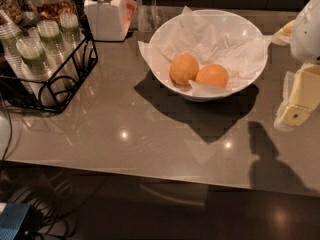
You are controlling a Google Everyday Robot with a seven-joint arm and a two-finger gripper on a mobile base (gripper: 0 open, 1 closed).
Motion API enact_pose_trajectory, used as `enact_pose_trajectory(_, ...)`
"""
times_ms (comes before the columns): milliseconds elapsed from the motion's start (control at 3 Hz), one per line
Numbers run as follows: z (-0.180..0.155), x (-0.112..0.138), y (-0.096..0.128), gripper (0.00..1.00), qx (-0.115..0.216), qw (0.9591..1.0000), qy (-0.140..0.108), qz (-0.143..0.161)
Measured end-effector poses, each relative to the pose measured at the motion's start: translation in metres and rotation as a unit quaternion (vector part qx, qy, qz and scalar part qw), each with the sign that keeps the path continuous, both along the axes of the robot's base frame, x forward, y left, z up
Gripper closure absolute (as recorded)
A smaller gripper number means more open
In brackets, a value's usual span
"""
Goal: Pick orange from white bowl
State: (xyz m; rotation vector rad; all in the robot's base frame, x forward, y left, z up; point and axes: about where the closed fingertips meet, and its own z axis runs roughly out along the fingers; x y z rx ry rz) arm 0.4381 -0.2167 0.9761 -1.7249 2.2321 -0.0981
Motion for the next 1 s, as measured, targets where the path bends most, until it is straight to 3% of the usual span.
enact_pose_trajectory(667, 0.001, 0.005, 0.003, 0.0, 0.01, 0.9999, -0.009, 0.001)
enact_pose_trajectory(1000, 0.005, 0.035, 0.008, 0.0, 0.068, 0.9974, -0.024, 0.0)
